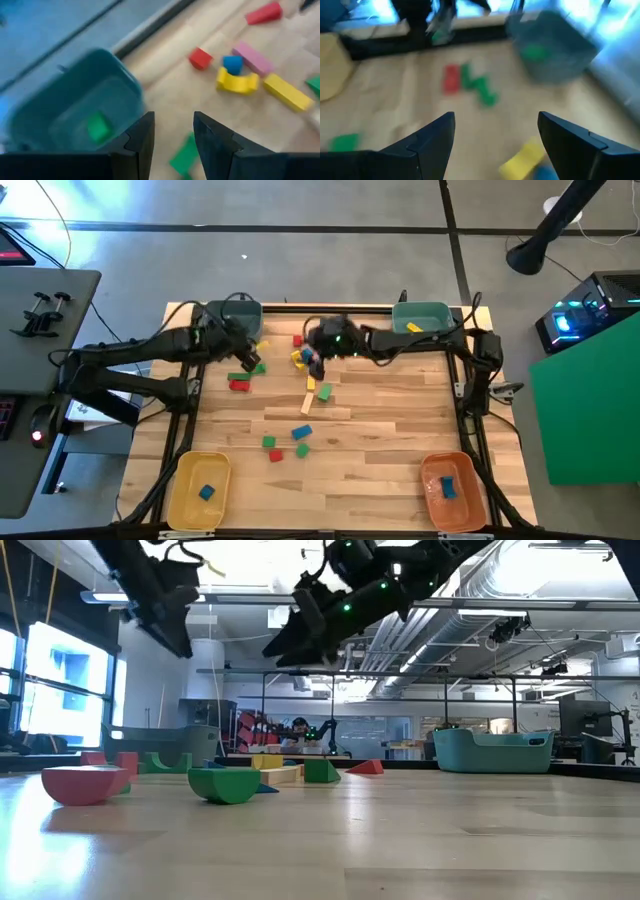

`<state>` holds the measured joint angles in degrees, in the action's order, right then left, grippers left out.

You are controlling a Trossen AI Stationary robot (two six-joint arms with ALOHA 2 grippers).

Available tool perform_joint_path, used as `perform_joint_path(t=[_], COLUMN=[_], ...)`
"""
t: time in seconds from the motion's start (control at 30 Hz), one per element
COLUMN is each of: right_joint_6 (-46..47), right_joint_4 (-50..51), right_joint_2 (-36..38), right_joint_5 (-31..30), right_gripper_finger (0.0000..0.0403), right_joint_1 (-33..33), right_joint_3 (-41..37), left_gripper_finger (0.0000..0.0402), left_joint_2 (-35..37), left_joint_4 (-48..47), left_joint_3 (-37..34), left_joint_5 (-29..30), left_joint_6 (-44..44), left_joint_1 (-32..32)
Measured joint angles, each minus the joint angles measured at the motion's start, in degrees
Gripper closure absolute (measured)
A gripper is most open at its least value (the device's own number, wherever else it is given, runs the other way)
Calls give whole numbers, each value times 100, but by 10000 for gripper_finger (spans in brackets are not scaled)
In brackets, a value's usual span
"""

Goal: Sort blocks by size
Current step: Put the blue triangular block into the blue bin

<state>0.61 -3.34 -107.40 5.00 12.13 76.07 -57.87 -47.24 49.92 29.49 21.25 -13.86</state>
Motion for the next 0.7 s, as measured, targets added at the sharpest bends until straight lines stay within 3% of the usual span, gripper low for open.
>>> perform_joint_path(t=[0.13, 0.27, 0.37, 0.53, 0.7], right_joint_6=[203, 2, 31, 222, 461], right_joint_4=[886, 1389, 1512, 1518, 1848], right_joint_2=[-30, -30, -26, -24, 16], right_joint_5=[-232, -1545, -2198, -2762, -3667], right_gripper_finger=[121, 121, 121, 121, 121], right_joint_1=[-626, -1397, -1904, -2473, -2751], right_joint_3=[0, -2, -2, -2, -2], left_gripper_finger=[280, 280, 280, 280, 280], left_joint_2=[-2, 2, 2, -59, -447], left_joint_4=[81, 379, 793, 1180, 1160], left_joint_3=[-195, -226, -226, -224, -224], left_joint_5=[-96, 418, 203, 17, 310], left_joint_6=[730, 1250, 1090, 818, 1429], left_joint_1=[707, 1654, 2370, 3413, 3948])
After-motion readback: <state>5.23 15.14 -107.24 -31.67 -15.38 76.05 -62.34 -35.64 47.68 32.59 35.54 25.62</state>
